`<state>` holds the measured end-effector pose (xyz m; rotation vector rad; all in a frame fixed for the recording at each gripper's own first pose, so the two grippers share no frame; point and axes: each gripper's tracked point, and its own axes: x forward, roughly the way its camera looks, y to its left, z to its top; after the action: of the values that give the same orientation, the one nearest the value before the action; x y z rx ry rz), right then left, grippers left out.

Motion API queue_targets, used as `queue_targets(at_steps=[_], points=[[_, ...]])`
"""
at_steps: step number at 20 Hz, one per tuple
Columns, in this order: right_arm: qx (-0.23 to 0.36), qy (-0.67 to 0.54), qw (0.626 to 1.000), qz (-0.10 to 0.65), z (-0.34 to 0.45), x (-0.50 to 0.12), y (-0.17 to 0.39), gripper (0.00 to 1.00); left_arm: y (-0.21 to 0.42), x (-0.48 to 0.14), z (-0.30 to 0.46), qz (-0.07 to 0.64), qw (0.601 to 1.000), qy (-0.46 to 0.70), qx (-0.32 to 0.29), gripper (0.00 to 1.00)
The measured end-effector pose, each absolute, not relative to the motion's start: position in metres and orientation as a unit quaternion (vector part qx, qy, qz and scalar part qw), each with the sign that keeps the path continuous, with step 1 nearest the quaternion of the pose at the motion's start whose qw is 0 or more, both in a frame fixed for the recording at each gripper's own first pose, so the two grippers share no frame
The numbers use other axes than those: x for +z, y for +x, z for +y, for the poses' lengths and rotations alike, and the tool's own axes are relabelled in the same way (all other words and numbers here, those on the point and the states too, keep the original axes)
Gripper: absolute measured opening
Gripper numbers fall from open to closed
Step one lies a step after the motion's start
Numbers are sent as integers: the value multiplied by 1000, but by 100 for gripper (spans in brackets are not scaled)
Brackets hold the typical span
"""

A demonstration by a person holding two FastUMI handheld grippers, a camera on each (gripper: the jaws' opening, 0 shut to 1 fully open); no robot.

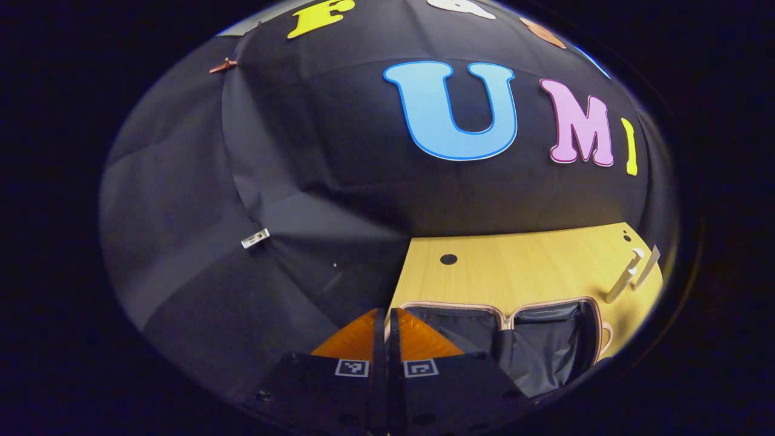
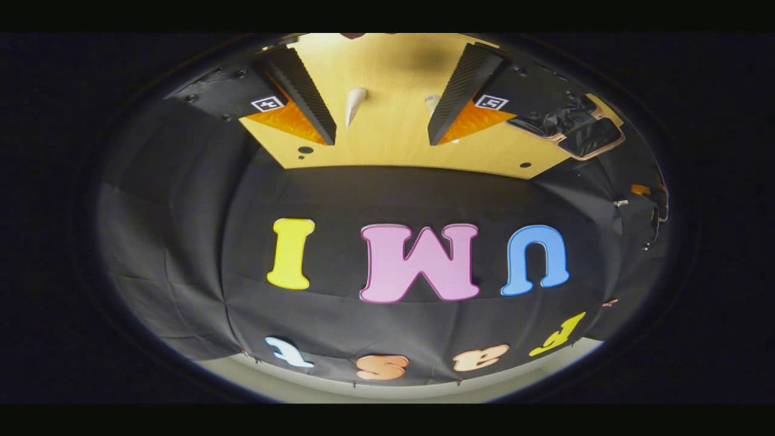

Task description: First open the suitcase, pack the skin care products into it, and then close the suitcase.

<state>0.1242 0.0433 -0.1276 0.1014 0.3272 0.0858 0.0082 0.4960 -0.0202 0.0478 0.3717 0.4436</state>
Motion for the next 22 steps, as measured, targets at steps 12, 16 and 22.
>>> queue_targets(at_steps=[12, 16, 22], points=[[26, 57, 980, 189, 57, -149, 134, 97, 46, -70, 275, 172, 984, -34, 31, 90], [16, 47, 976, 210, 53, -182, 130, 98, 89, -86, 141, 178, 978, -54, -90, 97], [7, 44, 961, 273, 32, -269, 154, 96, 153, -142, 22, 214, 961, -32, -173, 97]])
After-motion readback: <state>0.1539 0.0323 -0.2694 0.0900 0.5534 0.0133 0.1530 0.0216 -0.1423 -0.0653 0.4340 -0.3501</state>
